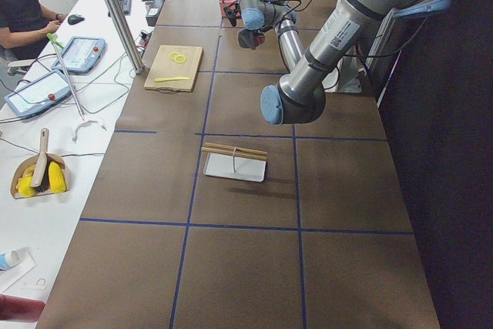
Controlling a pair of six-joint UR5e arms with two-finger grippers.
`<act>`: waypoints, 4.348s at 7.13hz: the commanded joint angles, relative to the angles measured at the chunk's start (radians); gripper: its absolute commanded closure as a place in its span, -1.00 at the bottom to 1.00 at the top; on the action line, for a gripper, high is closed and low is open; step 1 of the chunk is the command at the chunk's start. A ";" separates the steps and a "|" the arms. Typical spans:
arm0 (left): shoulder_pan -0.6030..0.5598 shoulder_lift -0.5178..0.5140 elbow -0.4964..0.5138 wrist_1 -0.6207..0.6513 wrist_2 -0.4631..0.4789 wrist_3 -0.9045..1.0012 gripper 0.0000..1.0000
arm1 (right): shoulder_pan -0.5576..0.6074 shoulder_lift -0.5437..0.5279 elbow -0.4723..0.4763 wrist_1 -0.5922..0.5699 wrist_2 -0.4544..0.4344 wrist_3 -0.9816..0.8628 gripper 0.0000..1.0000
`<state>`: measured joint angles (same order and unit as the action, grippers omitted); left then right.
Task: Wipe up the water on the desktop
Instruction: 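Grasp the towel with the right gripper beside the left gripper, then open the left gripper and withdraw it while the right gripper holds the towel, then lower the towel with the right gripper and wipe across the table, then wipe the towel back and forth on the table with the right gripper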
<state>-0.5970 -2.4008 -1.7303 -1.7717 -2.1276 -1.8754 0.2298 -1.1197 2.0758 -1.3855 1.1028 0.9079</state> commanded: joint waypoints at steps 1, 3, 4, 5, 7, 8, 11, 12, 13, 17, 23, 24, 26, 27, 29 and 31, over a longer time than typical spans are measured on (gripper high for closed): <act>0.000 0.000 0.000 0.000 0.000 0.007 0.43 | -0.018 0.001 0.000 -0.004 -0.035 0.000 1.00; 0.000 0.002 -0.006 -0.002 0.003 0.012 -0.59 | -0.024 0.000 0.000 -0.006 -0.049 0.000 1.00; -0.001 0.006 -0.026 -0.002 0.006 0.018 -0.90 | -0.023 0.000 0.001 -0.006 -0.043 -0.001 1.00; -0.019 0.011 -0.034 0.001 0.008 0.039 -0.91 | -0.021 0.000 0.006 -0.006 -0.040 0.000 1.00; -0.107 0.070 -0.082 0.003 0.008 0.079 -0.91 | -0.015 -0.035 0.007 -0.010 0.010 0.123 1.00; -0.159 0.136 -0.142 0.003 0.006 0.128 -0.91 | 0.018 -0.088 0.012 -0.010 0.084 0.216 1.00; -0.266 0.283 -0.198 0.008 0.002 0.339 -0.91 | 0.226 -0.265 0.023 -0.010 0.430 0.259 1.00; -0.280 0.313 -0.196 0.012 0.003 0.419 -0.91 | 0.332 -0.320 0.023 -0.010 0.604 0.258 1.00; -0.314 0.342 -0.196 0.012 0.003 0.471 -0.91 | 0.415 -0.391 0.020 -0.009 0.747 0.243 1.00; -0.414 0.410 -0.190 0.014 0.002 0.593 -0.99 | 0.428 -0.234 -0.198 -0.061 0.996 0.184 1.00; -0.468 0.486 -0.198 0.011 -0.002 0.775 -0.99 | 0.304 0.290 -0.555 -0.132 1.037 0.519 1.00; -0.468 0.494 -0.198 0.008 -0.002 0.777 -0.99 | 0.318 0.182 -0.483 -0.130 1.040 0.507 1.00; -0.475 0.518 -0.198 0.009 -0.002 0.841 -0.99 | 0.416 -0.030 -0.345 -0.138 1.042 0.360 1.00; -0.478 0.523 -0.198 0.008 0.000 0.844 -0.99 | 0.459 -0.095 -0.333 -0.138 1.042 0.288 1.00; -0.481 0.525 -0.196 0.008 0.000 0.846 -0.99 | 0.493 -0.202 -0.280 -0.138 1.039 0.214 1.00; -0.484 0.525 -0.196 0.008 0.000 0.848 -0.99 | 0.412 -0.095 -0.318 -0.155 1.014 0.248 1.00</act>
<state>-1.0790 -1.8766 -1.9268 -1.7640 -2.1278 -1.0287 0.6839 -1.2779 1.7796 -1.5300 2.1300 1.1403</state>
